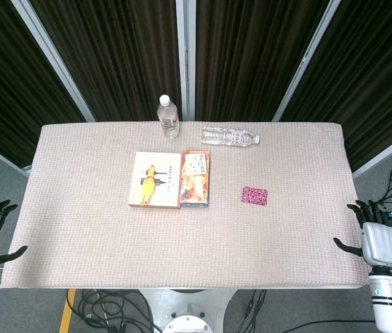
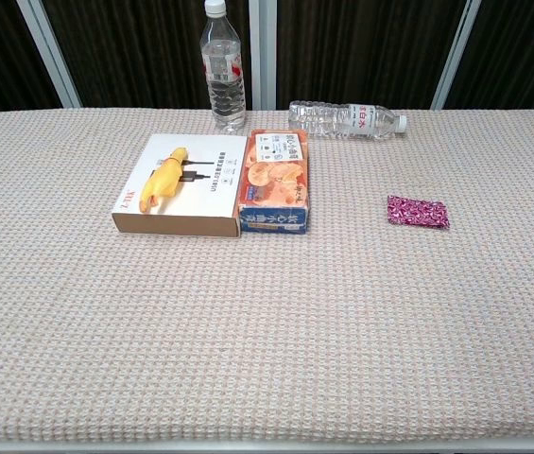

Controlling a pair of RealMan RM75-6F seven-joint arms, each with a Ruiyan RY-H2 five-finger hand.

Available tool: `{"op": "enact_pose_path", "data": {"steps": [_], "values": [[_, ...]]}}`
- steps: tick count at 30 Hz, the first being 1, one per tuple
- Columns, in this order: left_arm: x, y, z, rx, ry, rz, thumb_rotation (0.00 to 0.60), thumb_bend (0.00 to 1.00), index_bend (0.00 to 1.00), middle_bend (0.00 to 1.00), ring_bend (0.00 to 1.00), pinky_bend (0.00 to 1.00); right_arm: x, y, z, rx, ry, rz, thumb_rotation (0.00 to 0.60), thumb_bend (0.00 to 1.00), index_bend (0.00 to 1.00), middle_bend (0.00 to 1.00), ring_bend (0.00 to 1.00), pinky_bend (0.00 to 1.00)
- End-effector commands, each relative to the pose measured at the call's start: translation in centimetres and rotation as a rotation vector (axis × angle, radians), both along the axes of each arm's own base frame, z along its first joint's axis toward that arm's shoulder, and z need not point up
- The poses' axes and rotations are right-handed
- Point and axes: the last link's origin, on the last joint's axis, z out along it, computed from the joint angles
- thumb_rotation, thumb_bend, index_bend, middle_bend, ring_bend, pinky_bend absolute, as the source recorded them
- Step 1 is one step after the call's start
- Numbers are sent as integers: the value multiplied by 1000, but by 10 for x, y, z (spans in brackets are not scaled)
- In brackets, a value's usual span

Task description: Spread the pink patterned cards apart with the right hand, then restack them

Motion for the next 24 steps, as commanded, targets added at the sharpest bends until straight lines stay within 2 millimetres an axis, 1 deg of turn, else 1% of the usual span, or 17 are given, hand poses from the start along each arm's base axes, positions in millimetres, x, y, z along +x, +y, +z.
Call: {"op": "enact_pose_path", "data": {"steps": [1, 5, 7, 9, 11, 12, 13, 14, 15, 16, 17, 19, 21, 22, 24], "values": [[0, 1, -1, 0, -3, 1, 600, 0, 212, 223, 94, 267, -1, -2, -1, 7, 2, -2, 489, 44, 195, 130, 12, 142], [-1, 2, -2, -9, -2, 8, 600, 0, 212, 223, 94, 267, 4, -8, 1, 22, 9, 22, 496, 42, 194, 136, 13, 141], [-1, 3, -3, -9, -4, 7, 600, 0, 212, 223, 94, 267, 10, -16, 5, 31, 5, 44, 492, 42, 190, 142, 21, 142], [0, 4, -3, -9, -7, 5, 600, 0, 212, 223, 94, 267, 15, -26, 10, 47, -1, 60, 493, 43, 185, 163, 56, 146], [0, 4, -3, -11, -3, 5, 600, 13, 212, 223, 94, 267, 23, -40, 16, 76, -9, 74, 491, 42, 182, 235, 173, 237], [0, 4, -3, -12, 2, 6, 600, 23, 212, 223, 94, 267, 26, -46, 17, 98, -16, 79, 491, 42, 182, 284, 256, 321], [-2, 4, -2, -12, 4, 9, 600, 33, 212, 223, 94, 267, 32, -54, 15, 136, -31, 83, 494, 42, 182, 346, 355, 433], [-3, 4, -2, -11, 1, 14, 600, 39, 212, 223, 94, 267, 37, -60, 13, 170, -39, 85, 497, 42, 181, 386, 413, 495], [-4, 4, -1, -11, -2, 19, 600, 42, 212, 223, 94, 267, 41, -66, 11, 205, -41, 88, 506, 48, 181, 454, 490, 577], [-6, 3, -1, -11, -6, 26, 600, 42, 212, 223, 94, 267, 48, -74, 6, 252, -27, 94, 512, 56, 181, 515, 541, 630], [-8, 2, -1, -12, -8, 29, 600, 43, 212, 223, 94, 267, 53, -81, 2, 287, -9, 102, 514, 71, 180, 572, 587, 671], [-10, 1, -1, -11, -9, 35, 600, 42, 212, 223, 94, 267, 65, -96, -7, 354, 58, 127, 536, 133, 180, 639, 641, 712], [-13, 0, 0, -7, -12, 40, 600, 42, 212, 223, 94, 267, 72, -109, -15, 401, 139, 146, 578, 226, 179, 671, 669, 719], [-14, -1, -1, -9, -15, 44, 600, 42, 212, 223, 94, 267, 78, -117, -22, 424, 180, 159, 592, 262, 179, 691, 693, 738], [-15, -3, -3, -24, -14, 46, 600, 42, 212, 223, 94, 267, 86, -127, -33, 454, 193, 163, 598, 320, 179, 749, 765, 811]]}}
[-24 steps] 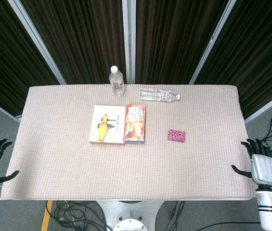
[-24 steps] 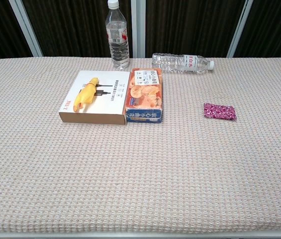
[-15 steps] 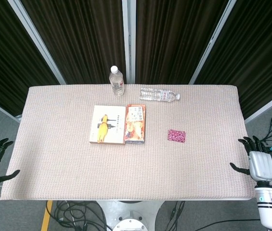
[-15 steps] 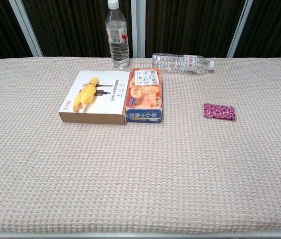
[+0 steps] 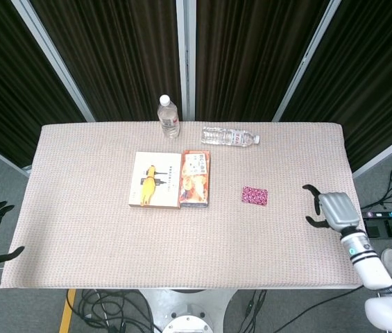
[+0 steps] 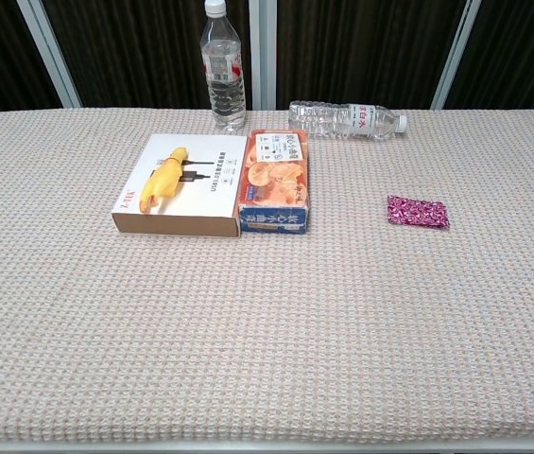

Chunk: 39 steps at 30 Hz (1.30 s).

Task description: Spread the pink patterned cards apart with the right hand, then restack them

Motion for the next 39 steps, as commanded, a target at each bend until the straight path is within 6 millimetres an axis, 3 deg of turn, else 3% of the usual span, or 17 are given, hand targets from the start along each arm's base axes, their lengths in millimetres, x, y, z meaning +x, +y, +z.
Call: {"op": "enact_pose_path", "data": {"steps": [1, 5, 6, 10, 12, 17, 39], "values": [[-2, -2, -5, -25, 4, 3, 600, 43, 212, 223, 94, 267, 25, -29, -27, 110, 90, 32, 600, 350, 178, 794, 819, 869], [-2, -2, -7, -31, -1, 3, 600, 43, 212, 223, 94, 267, 41, -38, -48, 224, 44, -1, 585, 400, 166, 969, 978, 993], [-2, -2, -6, -30, 0, 0, 600, 42, 212, 223, 94, 267, 43, -40, -51, 252, 29, -17, 550, 408, 164, 989, 995, 1000], [-1, -1, -4, -26, 2, -10, 600, 42, 212, 223, 94, 267, 52, -52, -60, 314, 29, -34, 279, 417, 164, 1000, 1000, 1000], [0, -1, -3, -25, 1, -11, 600, 42, 212, 223, 94, 267, 53, -56, -64, 316, 46, -25, 233, 417, 164, 1000, 1000, 1000], [-2, -1, -5, -34, 0, -4, 600, 42, 212, 223, 94, 267, 54, -61, -77, 321, 59, -35, 210, 417, 164, 1000, 1000, 1000], [-11, 1, -4, -42, -4, 19, 600, 42, 212, 224, 94, 267, 46, -74, -111, 334, 84, -104, 215, 418, 175, 1000, 1000, 1000]]}}
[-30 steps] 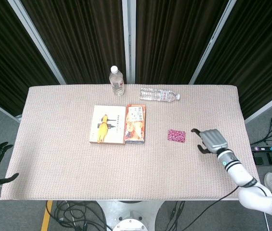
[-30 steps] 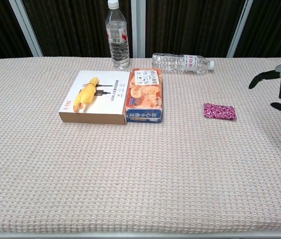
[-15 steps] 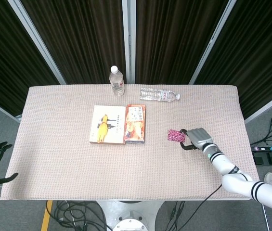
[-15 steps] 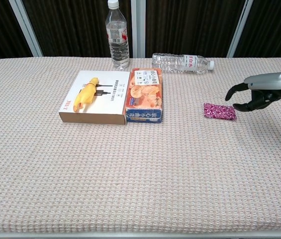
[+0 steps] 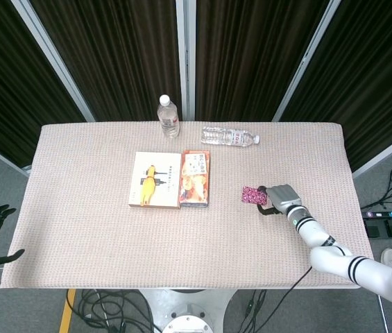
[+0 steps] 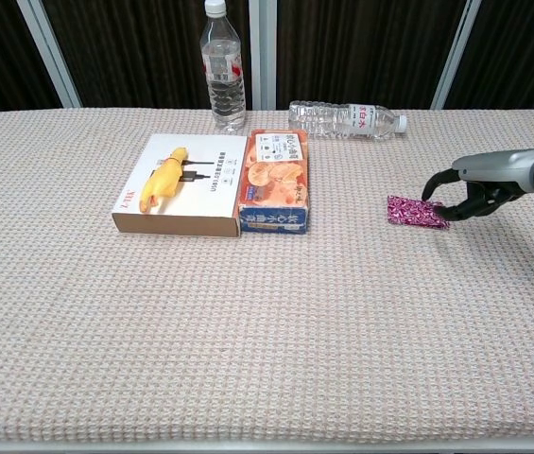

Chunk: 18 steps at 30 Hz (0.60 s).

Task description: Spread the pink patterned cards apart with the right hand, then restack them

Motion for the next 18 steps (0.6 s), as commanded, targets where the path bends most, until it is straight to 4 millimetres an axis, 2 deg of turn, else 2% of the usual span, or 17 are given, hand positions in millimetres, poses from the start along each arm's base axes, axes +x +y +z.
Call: {"op": "enact_pose_path", "data": {"steps": [1, 18], "values": [[0, 0, 0, -1, 0, 1, 600, 42, 212, 224, 94, 267, 1, -1, -4, 7, 2, -1, 220, 418, 175, 1000, 1000, 1000], [0, 0, 0, 2, -2, 0, 600, 42, 212, 223, 94, 267, 1, 5, -9, 29, 26, 20, 232, 419, 179, 1000, 1000, 1000]]}}
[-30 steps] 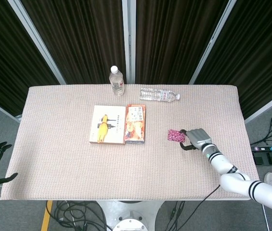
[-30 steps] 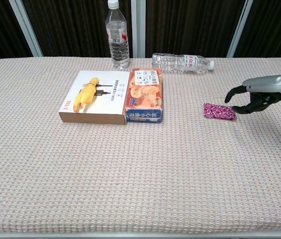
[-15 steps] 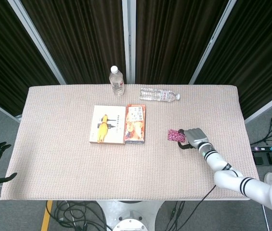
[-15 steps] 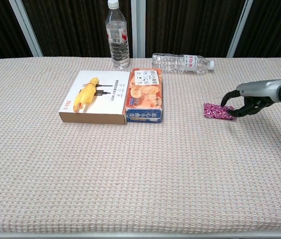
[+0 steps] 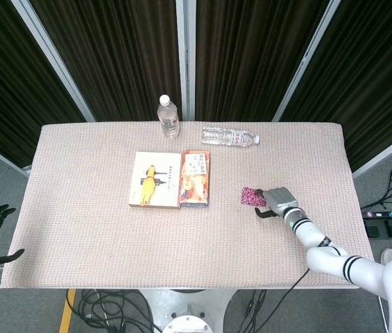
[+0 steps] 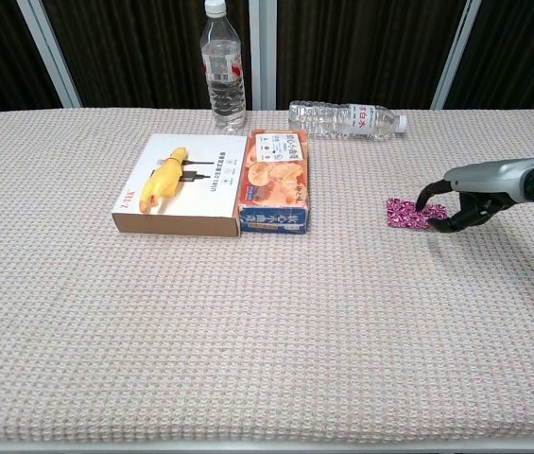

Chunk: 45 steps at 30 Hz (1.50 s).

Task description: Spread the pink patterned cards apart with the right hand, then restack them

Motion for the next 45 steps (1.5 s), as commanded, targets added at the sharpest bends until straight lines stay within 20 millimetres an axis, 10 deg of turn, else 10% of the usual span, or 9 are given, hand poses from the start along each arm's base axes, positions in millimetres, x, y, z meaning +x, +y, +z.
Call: {"op": "enact_pose_path", "data": {"steps": [1, 45], "values": [[0, 0, 0, 2, 0, -1, 600, 42, 212, 223, 94, 267, 0, 2, 0, 2, 3, 3, 232, 417, 180, 1000, 1000, 1000], [10, -4, 7, 32, -6, -34, 600, 41, 212, 223, 94, 267, -4, 44, 8, 34, 22, 13, 245, 421, 185, 1000, 1000, 1000]]}}
